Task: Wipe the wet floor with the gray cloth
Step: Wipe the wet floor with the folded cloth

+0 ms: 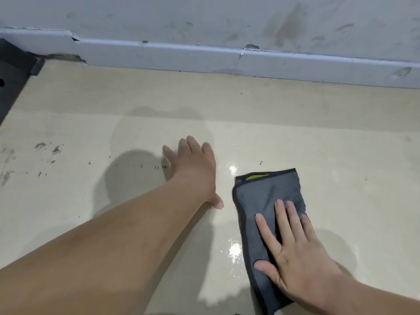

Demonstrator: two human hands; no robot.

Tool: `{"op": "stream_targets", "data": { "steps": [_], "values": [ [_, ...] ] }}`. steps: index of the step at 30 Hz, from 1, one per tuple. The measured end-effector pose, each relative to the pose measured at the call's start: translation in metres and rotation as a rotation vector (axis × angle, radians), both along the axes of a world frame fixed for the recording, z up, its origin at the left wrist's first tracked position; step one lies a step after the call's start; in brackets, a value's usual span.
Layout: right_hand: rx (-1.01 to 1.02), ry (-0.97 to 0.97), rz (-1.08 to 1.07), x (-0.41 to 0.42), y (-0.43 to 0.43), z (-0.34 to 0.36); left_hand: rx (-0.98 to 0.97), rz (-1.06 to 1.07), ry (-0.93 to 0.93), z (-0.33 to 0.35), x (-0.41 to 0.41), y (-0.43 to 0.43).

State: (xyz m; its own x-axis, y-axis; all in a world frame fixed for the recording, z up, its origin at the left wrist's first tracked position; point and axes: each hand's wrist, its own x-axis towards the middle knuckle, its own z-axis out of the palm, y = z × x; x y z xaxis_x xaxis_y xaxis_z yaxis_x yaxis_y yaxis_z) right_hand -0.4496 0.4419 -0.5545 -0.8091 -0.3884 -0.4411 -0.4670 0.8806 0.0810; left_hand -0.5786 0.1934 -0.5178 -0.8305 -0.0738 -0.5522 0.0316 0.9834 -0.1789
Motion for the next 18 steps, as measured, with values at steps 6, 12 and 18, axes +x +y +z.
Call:
{"op": "stream_targets", "data": {
  "steps": [6, 12, 18],
  "values": [
    [-0.098, -0.143, 0.182, -0.119, -0.037, 0.024, 0.223, 0.134, 0.025, -0.012, 0.009, -0.022],
    [-0.034, -0.231, -0.140, -0.247, -0.078, 0.037, 0.209, 0.185, -0.025, -0.011, 0.006, -0.018],
    [-0.054, -0.153, -0.442, -0.246, 0.005, 0.031, 0.065, 0.191, -0.065, -0.004, 0.003, -0.007]
  ]
}}
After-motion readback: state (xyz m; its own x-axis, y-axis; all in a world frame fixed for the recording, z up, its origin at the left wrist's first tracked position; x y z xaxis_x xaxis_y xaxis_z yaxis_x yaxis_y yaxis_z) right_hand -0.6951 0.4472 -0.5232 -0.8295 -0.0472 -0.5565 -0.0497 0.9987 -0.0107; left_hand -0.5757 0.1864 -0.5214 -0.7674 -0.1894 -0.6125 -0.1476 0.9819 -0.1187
